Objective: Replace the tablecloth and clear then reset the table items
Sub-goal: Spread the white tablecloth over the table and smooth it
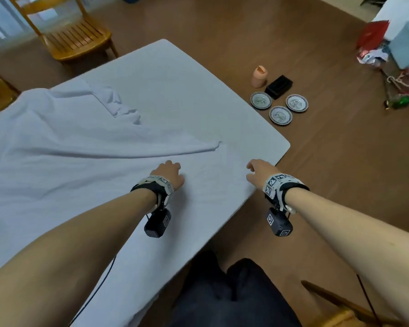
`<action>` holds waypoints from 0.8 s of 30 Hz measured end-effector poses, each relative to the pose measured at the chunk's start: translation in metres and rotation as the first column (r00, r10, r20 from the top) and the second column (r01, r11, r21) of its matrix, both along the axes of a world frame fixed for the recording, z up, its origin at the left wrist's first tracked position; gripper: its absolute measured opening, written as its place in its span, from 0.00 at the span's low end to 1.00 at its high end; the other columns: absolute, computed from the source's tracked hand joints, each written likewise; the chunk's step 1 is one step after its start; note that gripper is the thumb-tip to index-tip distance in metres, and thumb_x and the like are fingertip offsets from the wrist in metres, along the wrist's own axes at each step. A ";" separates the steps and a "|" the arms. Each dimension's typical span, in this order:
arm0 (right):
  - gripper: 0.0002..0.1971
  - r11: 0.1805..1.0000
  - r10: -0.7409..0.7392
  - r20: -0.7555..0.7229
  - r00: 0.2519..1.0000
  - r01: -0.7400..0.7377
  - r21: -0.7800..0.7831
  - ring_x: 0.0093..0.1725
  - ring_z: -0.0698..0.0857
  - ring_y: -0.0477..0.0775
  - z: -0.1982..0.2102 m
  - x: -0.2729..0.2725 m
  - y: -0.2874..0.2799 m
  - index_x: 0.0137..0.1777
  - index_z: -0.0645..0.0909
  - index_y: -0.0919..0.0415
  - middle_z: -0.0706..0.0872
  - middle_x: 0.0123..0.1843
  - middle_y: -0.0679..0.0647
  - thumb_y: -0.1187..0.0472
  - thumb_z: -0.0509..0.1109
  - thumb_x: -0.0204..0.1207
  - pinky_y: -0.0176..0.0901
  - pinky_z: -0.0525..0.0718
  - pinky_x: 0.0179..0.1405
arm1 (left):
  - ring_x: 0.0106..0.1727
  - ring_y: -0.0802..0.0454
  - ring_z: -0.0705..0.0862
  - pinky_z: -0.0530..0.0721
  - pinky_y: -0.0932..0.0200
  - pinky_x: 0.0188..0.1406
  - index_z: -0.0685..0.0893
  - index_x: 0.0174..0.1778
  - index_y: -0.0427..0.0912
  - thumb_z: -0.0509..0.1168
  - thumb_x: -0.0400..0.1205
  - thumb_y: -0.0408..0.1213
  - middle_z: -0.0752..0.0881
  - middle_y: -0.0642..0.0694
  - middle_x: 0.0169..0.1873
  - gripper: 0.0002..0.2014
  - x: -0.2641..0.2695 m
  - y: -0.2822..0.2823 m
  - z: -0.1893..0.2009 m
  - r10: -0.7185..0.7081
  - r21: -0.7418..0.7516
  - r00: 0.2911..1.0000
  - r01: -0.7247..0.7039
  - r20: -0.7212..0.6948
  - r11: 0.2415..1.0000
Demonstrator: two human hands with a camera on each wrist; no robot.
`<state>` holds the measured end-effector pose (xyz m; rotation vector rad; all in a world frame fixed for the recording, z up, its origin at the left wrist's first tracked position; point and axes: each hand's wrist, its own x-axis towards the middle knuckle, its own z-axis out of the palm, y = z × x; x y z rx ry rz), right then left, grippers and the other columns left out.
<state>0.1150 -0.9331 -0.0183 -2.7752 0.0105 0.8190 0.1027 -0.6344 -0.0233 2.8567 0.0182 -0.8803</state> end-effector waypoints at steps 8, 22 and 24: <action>0.32 0.995 0.100 0.079 0.992 -0.097 -0.037 0.70 0.71 0.57 -0.045 0.054 0.004 0.73 0.68 0.57 0.70 0.70 0.54 0.44 0.71 0.74 0.53 0.80 0.58 | 0.70 0.39 0.67 0.80 0.46 0.53 0.72 0.73 0.44 0.62 0.80 0.39 0.67 0.41 0.71 0.23 0.019 -0.024 -0.038 0.046 -0.001 0.998 -0.046 0.046 0.999; 0.12 0.953 0.302 0.097 0.948 -0.298 -0.051 0.42 0.80 0.62 -0.024 0.201 -0.088 0.46 0.72 0.56 0.82 0.45 0.58 0.47 0.65 0.80 0.48 0.75 0.39 | 0.75 0.42 0.65 0.74 0.43 0.66 0.71 0.74 0.45 0.65 0.77 0.34 0.66 0.43 0.75 0.27 0.037 -0.085 -0.026 0.355 0.001 0.935 -0.355 -0.023 0.935; 0.12 0.956 0.283 0.082 0.956 -0.274 -0.101 0.44 0.79 0.62 -0.021 0.223 -0.113 0.47 0.71 0.55 0.81 0.46 0.57 0.46 0.65 0.80 0.48 0.75 0.41 | 0.75 0.41 0.65 0.75 0.44 0.61 0.71 0.74 0.45 0.66 0.76 0.34 0.65 0.43 0.74 0.28 0.043 -0.099 -0.025 0.351 0.021 0.936 -0.351 -0.024 0.936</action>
